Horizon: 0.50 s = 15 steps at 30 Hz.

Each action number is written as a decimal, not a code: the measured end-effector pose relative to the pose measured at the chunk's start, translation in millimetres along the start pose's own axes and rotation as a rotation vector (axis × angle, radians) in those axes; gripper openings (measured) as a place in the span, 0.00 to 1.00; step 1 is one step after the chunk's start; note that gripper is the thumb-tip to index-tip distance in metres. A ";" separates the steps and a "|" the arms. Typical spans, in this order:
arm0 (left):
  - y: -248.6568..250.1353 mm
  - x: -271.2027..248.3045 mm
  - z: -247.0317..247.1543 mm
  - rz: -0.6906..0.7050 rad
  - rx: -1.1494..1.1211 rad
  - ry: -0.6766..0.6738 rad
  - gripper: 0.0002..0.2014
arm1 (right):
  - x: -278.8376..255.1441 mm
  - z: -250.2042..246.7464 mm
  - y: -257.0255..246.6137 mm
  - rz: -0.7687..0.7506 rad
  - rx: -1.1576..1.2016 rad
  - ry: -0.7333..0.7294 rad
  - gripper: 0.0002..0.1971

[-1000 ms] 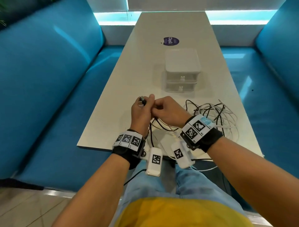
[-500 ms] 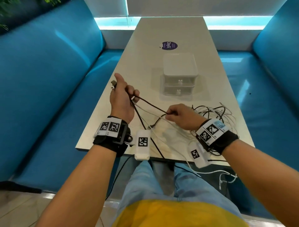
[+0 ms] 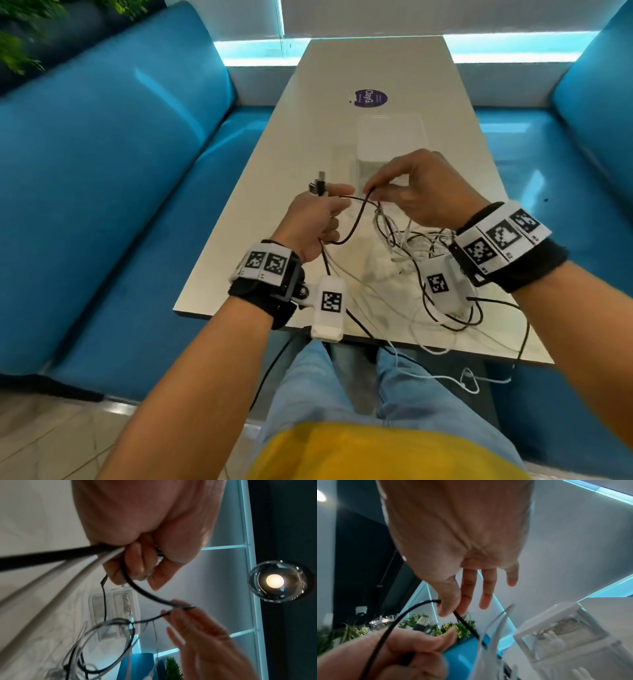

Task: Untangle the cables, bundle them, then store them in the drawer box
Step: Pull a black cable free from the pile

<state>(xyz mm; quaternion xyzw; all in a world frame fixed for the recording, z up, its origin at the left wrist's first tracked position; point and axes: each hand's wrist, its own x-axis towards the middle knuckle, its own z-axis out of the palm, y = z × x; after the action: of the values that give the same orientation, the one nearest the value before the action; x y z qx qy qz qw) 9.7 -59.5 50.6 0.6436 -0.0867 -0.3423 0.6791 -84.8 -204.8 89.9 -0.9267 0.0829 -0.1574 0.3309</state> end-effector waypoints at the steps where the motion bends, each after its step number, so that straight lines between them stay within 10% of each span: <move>1: -0.7 0.0 5.9 0.020 0.050 -0.026 0.09 | -0.8 -0.5 -3.9 -0.040 0.023 0.038 0.05; 8: -2.6 -0.9 26.7 0.134 0.137 -0.092 0.05 | -12.2 7.6 -3.3 -0.111 0.213 0.202 0.12; 15: -8.3 -3.9 12.9 0.224 -0.007 -0.041 0.09 | -33.7 39.6 44.9 -0.049 -0.015 -0.073 0.42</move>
<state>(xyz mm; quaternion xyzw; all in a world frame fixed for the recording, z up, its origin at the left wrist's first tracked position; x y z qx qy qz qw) -3.3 -67.3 46.1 0.6202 -0.1709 -0.2775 0.7135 -104.9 -207.3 24.2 -0.9361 0.0491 -0.1310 0.3226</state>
